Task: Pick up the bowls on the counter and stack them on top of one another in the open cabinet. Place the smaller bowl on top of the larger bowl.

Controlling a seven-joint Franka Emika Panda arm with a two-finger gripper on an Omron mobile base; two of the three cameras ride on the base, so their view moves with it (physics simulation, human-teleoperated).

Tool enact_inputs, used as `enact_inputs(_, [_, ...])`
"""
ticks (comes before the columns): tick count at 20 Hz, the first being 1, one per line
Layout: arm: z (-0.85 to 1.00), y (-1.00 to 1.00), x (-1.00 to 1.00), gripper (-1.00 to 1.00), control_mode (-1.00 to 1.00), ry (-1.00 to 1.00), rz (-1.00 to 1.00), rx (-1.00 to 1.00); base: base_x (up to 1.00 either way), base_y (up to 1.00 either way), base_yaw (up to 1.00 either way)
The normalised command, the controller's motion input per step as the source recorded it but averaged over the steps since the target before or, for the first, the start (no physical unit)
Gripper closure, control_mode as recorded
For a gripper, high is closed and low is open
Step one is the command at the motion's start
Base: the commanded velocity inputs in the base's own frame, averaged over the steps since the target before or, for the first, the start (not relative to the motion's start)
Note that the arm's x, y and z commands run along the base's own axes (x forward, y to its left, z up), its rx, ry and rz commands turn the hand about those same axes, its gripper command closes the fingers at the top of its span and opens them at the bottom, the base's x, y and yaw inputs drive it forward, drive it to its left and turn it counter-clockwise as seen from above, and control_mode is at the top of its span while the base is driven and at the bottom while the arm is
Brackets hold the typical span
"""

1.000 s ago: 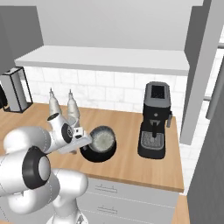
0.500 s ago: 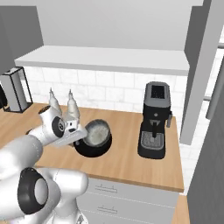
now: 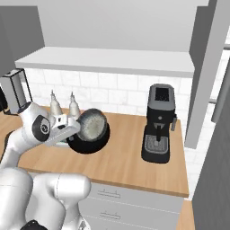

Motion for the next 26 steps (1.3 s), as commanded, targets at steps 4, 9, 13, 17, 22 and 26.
enact_inputs(4, [1.0, 0.0, 0.0, 1.0, -1.0, 0.03, 0.06, 0.0, 0.0, 0.0, 0.0])
enact_inputs(9, [1.0, 0.0, 0.12, 1.0, -1.0, 0.07, 0.07, 0.0, 0.0, 0.0, 0.0])
enact_inputs(13, [1.0, 0.0, 0.04, 1.0, -1.0, 0.03, 0.07, -0.02, 0.0, 0.0, 0.0])
enact_inputs(17, [1.0, 0.0, 0.06, 1.0, -1.0, -0.03, 0.13, -0.06, 0.0, 0.0, 0.0])
enact_inputs(22, [0.82, 0.0, 0.42, 1.0, -1.0, -0.11, 0.13, -0.12, 0.0, 0.0, 0.0])
enact_inputs(26, [0.39, 0.0, 0.79, 1.0, -1.0, -0.15, 0.09, -0.12, 0.0, 0.0, 0.0])
